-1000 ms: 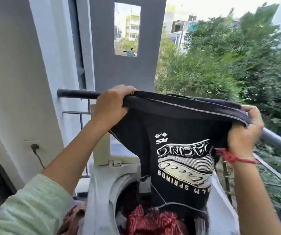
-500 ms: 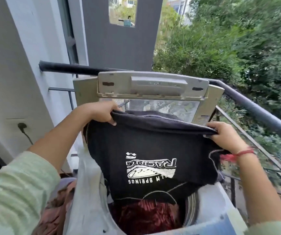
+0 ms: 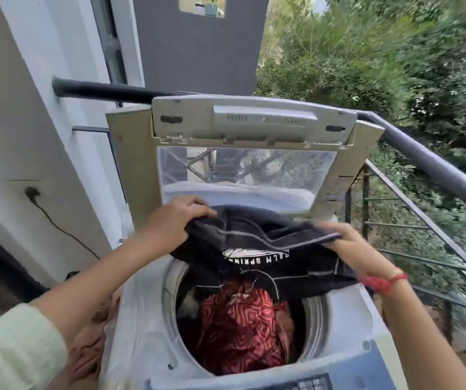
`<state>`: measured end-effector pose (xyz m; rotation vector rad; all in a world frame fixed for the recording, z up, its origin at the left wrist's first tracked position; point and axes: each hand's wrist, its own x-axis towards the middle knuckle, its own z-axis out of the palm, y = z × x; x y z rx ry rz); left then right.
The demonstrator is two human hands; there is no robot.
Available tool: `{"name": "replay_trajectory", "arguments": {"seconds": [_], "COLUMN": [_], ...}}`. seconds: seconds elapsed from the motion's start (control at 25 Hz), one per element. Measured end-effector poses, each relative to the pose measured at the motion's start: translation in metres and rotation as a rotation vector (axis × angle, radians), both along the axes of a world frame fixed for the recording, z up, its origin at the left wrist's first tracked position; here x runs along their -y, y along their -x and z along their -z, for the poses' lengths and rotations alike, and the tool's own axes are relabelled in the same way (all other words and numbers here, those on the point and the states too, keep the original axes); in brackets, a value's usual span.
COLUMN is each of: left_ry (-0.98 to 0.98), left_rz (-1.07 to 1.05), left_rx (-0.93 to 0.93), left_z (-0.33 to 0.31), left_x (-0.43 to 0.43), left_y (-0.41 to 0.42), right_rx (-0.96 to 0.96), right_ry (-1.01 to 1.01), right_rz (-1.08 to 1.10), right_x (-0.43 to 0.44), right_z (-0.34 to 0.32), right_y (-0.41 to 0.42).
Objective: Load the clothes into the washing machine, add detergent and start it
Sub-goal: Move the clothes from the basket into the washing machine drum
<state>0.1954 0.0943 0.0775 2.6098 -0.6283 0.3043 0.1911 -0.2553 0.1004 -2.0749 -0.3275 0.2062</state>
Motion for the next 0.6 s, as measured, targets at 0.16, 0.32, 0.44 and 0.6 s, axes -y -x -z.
{"name": "replay_trajectory", "arguments": {"seconds": [0.16,0.32,0.44,0.6], "left_ry": [-0.560,-0.840,-0.860,-1.017], "left_rz": [0.327,0.299,0.181,0.240], "left_rx": [-0.584,-0.973,-1.155,-1.178], "left_z": [0.080,0.123,0.141,0.177], "left_x": [0.017,0.046,0.063,0.071], "left_y": [0.031,0.042,0.029,0.019], "right_rx": [-0.401,-0.752,-0.834,-0.909], "right_ry": [0.894,0.896,0.982,1.152], "right_rz": [-0.592,-0.594,-0.484,-0.479], "right_x": [-0.023,-0.053,-0.067,-0.096], "right_z": [0.083,0.139,0.162,0.205], "right_y": [0.033,0.046,0.047,0.043]}}
